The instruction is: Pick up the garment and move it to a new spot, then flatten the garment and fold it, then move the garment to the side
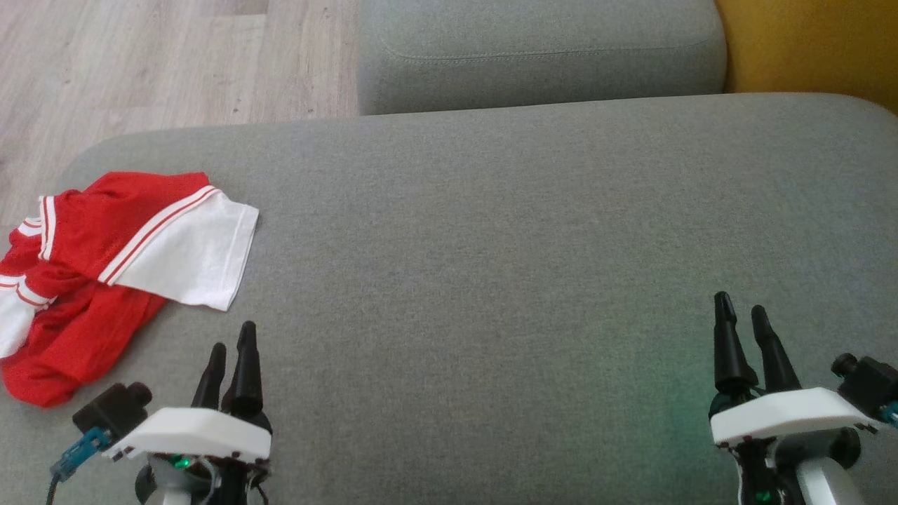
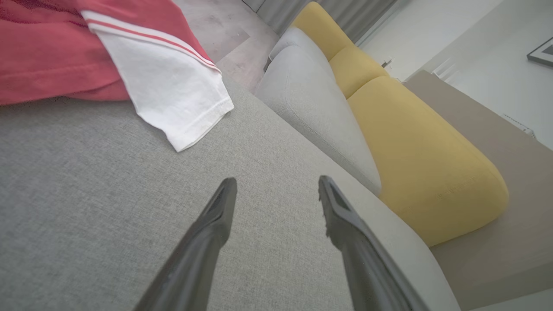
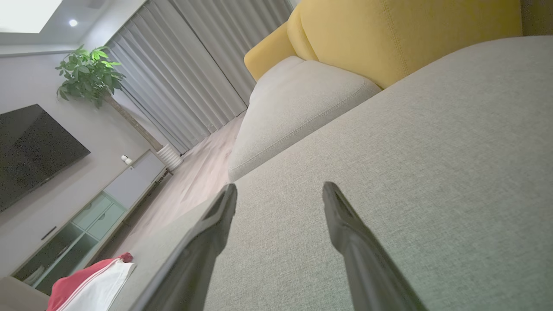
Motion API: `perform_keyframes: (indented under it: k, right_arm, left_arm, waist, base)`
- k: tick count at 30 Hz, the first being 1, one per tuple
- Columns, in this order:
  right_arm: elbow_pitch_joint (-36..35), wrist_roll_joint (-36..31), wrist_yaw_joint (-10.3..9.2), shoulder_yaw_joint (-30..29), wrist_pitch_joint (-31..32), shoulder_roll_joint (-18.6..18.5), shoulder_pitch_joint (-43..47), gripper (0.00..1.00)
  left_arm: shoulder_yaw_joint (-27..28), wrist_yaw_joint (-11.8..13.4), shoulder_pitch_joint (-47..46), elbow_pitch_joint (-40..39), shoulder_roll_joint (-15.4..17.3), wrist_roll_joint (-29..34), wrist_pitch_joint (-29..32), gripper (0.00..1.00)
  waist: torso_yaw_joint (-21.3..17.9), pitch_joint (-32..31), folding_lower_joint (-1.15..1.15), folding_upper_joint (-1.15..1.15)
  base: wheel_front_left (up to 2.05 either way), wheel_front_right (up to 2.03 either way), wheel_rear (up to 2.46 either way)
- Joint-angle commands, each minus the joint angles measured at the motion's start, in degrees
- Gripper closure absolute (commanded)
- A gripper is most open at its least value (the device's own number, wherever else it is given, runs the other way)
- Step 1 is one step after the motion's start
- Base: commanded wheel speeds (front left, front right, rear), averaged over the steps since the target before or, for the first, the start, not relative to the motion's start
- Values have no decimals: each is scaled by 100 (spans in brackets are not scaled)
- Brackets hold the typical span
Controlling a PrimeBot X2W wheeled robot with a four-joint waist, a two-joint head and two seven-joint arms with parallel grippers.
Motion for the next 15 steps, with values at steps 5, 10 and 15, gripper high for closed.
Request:
perform_keyframes:
  k: [5, 10, 15]
  right_arm:
    - [-218, -514, -3, 108, -165, -100, -112, 0]
    - [-223, -815, -3, 131, -233, -102, -105, 0]
    - [-207, -1192, -3, 166, -317, -110, -93, 0]
  left_arm:
    - [32, 18, -183, -211, 82, 551, -153, 0]
    - [13, 42, -182, -243, 81, 871, -220, 0]
    - [-8, 55, -170, -276, 81, 1253, -304, 0]
  waist:
    - [10, 3, 0, 0]
    - [18, 5, 0, 0]
    - [24, 7, 0, 0]
  base:
    - [0, 0, 0]
    - [0, 0, 0]
    - [0, 0, 0]
